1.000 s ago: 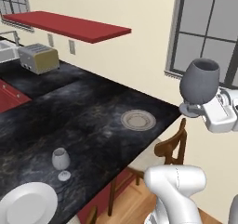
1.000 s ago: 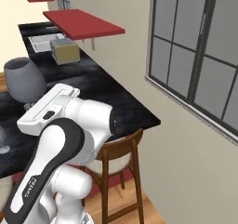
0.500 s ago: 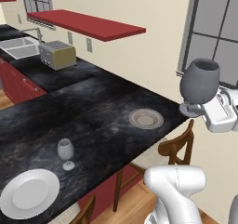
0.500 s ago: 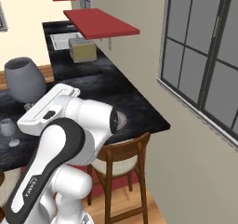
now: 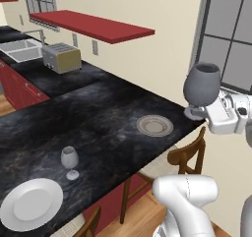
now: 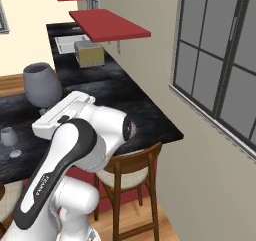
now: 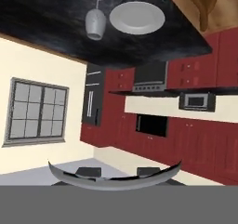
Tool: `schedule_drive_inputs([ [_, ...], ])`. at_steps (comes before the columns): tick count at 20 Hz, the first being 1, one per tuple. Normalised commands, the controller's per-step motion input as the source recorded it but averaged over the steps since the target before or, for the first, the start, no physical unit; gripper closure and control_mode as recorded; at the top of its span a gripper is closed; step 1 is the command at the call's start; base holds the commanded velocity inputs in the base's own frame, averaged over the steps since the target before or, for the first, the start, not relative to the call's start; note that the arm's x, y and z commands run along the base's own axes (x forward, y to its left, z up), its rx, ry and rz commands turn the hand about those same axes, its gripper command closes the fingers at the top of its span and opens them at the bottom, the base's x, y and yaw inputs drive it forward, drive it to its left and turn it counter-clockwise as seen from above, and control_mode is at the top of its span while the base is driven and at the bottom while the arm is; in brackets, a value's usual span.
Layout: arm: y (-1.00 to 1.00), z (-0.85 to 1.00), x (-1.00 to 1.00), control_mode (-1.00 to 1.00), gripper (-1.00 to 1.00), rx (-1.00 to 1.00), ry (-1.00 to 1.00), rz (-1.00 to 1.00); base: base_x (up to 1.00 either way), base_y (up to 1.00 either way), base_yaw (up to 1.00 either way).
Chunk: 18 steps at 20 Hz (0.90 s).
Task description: Retrieve the wine glasses from the counter and place one next to each plate.
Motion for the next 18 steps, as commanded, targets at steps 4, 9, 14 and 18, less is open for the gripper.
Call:
schedule_drive_inputs([
  [4, -0.26, -0.57, 0.8, -1.0, 1.0, 0.0, 0.02, -0.23, 0.0, 0.0, 0.0],
  [9, -0.27, -0.49, 0.74, -1.0, 1.0, -0.03, -0.06, -0.22, 0.0, 0.0, 0.0],
  [14, -0.5, -0.29, 0.69, -1.0, 1.0, 0.0, 0.0, -0.04, 0.0, 0.0, 0.0],
  [18, -0.63, -0.29, 0.7, -1.0, 1.0, 0.0, 0.0, 0.0, 0.0, 0.0, 0.0],
])
